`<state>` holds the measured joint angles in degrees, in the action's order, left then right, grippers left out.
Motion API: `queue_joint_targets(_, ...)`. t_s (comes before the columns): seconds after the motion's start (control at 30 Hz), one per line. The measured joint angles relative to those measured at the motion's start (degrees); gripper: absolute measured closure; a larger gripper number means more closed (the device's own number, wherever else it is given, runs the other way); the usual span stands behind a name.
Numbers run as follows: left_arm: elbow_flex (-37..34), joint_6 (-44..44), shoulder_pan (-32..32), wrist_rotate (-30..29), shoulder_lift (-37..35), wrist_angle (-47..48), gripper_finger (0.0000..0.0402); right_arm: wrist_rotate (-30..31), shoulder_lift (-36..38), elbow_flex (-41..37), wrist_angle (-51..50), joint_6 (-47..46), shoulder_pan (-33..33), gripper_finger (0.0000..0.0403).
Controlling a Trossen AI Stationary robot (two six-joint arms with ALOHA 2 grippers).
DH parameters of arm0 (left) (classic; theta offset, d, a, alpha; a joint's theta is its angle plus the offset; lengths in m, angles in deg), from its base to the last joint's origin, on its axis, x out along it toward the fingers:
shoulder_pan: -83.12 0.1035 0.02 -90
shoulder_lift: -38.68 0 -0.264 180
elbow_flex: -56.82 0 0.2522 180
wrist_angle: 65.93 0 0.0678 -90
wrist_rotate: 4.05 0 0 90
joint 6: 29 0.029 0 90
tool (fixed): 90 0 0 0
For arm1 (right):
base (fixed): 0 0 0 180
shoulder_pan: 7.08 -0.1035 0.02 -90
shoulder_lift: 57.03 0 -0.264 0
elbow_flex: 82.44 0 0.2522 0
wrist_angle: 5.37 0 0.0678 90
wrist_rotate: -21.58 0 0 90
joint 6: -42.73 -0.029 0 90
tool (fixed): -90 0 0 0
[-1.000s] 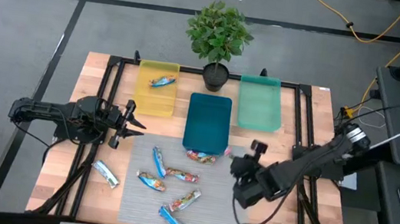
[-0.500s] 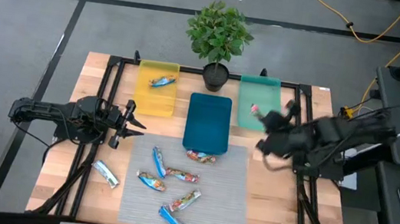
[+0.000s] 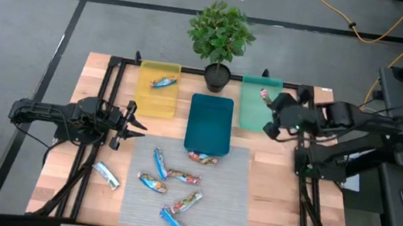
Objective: Pick and place Granola Bars by type
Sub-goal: Put the red granola bar into the green bin
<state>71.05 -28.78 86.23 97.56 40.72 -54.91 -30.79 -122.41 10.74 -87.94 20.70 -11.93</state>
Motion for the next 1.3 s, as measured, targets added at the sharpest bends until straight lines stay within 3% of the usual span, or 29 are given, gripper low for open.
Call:
queue_joint_targets(0.33, 0.0, 0.0, 0.0, 0.0, 0.0, 0.0, 0.0305, -12.0, -1.8, 0.0, 7.7, 10.7, 19.6, 0.0386)
queue_joint_targets(0.5, 0.0, 0.0, 0.0, 0.0, 0.0, 0.0, 0.0309, -16.8, -2.8, 0.0, 8.6, 11.9, 28.1, 0.0371)
queue_joint_targets(0.83, 0.0, 0.0, 0.0, 0.0, 0.0, 0.0, 0.0305, -18.7, -10.3, -7.6, 10.2, 13.8, 34.4, 0.0385)
queue_joint_targets(1.0, 0.0, 0.0, 0.0, 0.0, 0.0, 0.0, 0.0309, -23.0, -15.4, -13.0, 15.5, 16.2, 38.0, 0.0367)
queue_joint_targets(1.3, 0.0, 0.0, 0.0, 0.0, 0.0, 0.0, 0.0304, -28.1, -22.0, -19.2, 28.1, 18.3, 42.8, 0.0387)
